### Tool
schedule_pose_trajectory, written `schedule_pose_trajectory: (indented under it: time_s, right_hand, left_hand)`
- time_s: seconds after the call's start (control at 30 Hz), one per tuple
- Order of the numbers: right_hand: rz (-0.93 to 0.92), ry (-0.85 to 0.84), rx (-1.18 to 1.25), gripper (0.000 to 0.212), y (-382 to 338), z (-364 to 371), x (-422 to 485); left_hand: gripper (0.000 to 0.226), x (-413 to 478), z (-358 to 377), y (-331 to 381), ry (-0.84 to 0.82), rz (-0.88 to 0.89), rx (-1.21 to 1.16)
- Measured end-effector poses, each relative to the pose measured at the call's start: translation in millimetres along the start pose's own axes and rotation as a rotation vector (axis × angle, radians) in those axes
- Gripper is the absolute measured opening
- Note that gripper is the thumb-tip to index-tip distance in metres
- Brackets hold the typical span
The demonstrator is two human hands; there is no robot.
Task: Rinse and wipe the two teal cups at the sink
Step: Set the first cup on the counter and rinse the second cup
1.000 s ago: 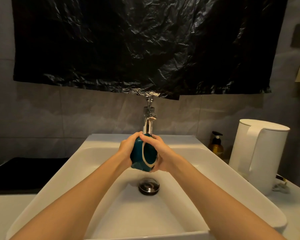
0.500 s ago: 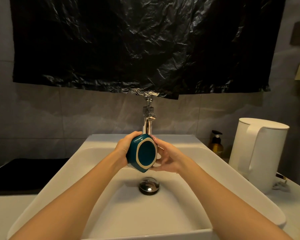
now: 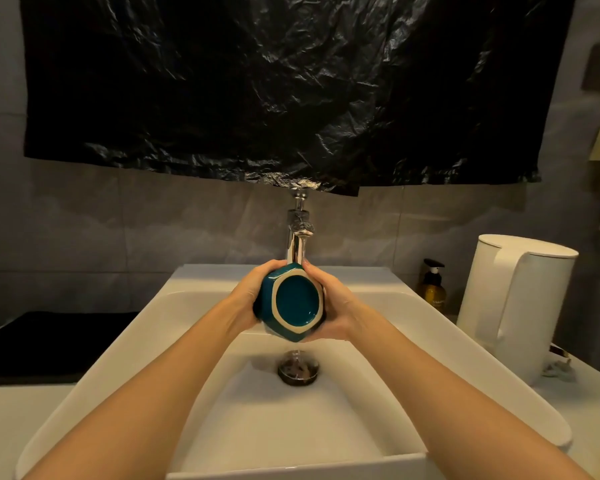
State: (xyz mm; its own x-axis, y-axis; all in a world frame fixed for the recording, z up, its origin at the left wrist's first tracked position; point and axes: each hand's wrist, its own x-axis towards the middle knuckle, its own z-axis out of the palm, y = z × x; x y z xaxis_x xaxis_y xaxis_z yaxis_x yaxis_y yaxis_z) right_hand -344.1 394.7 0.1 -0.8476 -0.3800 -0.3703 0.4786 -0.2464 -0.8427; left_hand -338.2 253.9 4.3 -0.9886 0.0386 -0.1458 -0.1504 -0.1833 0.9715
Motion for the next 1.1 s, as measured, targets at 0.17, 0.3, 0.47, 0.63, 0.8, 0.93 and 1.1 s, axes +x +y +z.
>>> schedule_pose_trajectory:
  time_s: [0.17, 0.3, 0.47, 0.63, 0.8, 0.93, 1.1]
  right_hand:
    - [0.032, 0.061, -0.004, 0.046, -7, -2, -1]
    - [0.000, 0.049, 0.028, 0.040, -9, -6, -1]
    - [-0.089, -0.053, -0.025, 0.036, -8, -10, -2]
    - [0.001, 0.033, -0.121, 0.054, -4, -6, -2]
    - [0.075, 0.122, -0.175, 0.071, -3, -2, -6]
    - [-0.010, 0.061, -0.091, 0.049, -6, -1, -4]
    - [-0.220, -0.078, 0.030, 0.035, -7, -2, 1]
  left_hand:
    - [0.037, 1, -3, 0, -0.088, 0.026, 0.096]
    - [0.050, 8, -4, -3, -0.073, 0.079, 0.200]
    - [0.041, 13, -9, -3, -0.096, 0.149, 0.133]
    - [0.039, 11, -16, -5, -0.197, 0.156, 0.250]
    - [0.041, 12, -11, -9, -0.172, 0.177, 0.343]
    - [0.043, 13, -11, -6, -0.136, 0.160, 0.155]
    - [0.037, 12, -12, -1, -0.097, 0.112, -0.039]
